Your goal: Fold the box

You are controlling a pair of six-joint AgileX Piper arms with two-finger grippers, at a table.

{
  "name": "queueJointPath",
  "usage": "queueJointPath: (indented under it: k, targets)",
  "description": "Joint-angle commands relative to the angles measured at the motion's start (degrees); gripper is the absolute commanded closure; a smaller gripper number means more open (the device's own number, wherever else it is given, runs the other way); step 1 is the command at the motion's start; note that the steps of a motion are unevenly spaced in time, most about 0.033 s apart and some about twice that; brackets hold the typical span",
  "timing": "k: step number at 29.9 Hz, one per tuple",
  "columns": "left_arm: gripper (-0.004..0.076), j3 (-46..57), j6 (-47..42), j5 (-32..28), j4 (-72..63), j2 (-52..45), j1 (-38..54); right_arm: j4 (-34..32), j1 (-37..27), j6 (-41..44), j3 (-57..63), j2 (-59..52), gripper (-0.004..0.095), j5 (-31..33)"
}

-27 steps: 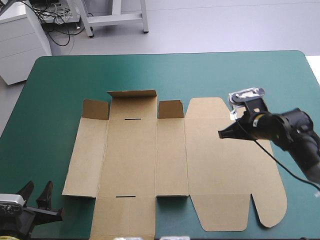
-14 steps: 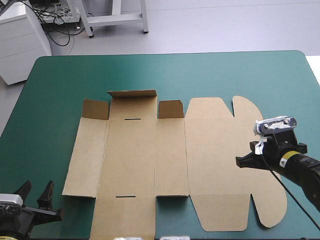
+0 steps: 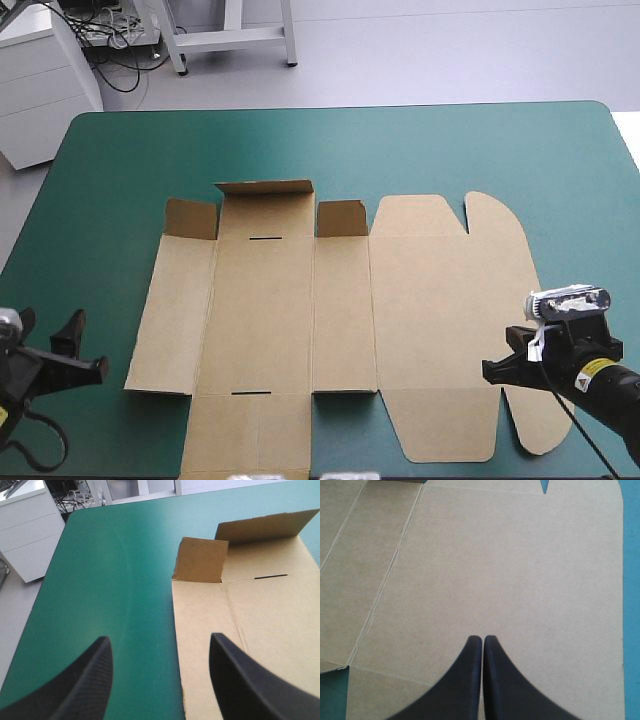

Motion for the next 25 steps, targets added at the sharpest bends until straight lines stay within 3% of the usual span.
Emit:
queueJointPath:
  k: [1, 9, 15, 21, 25]
  targets:
    - [0.0313, -6.1, 0.2, -2.1, 3.4, 8.5, -0.1, 1.6, -0.2, -1.2, -1.3, -0.5, 0.0913, -3.1]
    - [0.0314, -15.1, 2.1, 8.8, 4.1, 27.5, -0.1, 2.0, -0.2, -1.7, -1.3, -0.6, 0.0931, -3.1]
    - [0.0314, -19.0, 3.5, 12.3, 2.2, 39.0, 1.0, 2.2, -0.2, -3.4, -1.3, -0.6, 0.0931, -1.7]
    - [0.0314, -22.0, 11.6, 20.8, -16.5, 48.8, 13.2, 2.2, -0.2, -4.0, -1.3, -0.6, 0.0931, -1.2]
    - [0.0314, -21.8, 17.4, 20.6, -32.0, 52.8, 22.6, 2.2, -0.2, -5.3, -1.3, -0.6, 0.0931, -0.7]
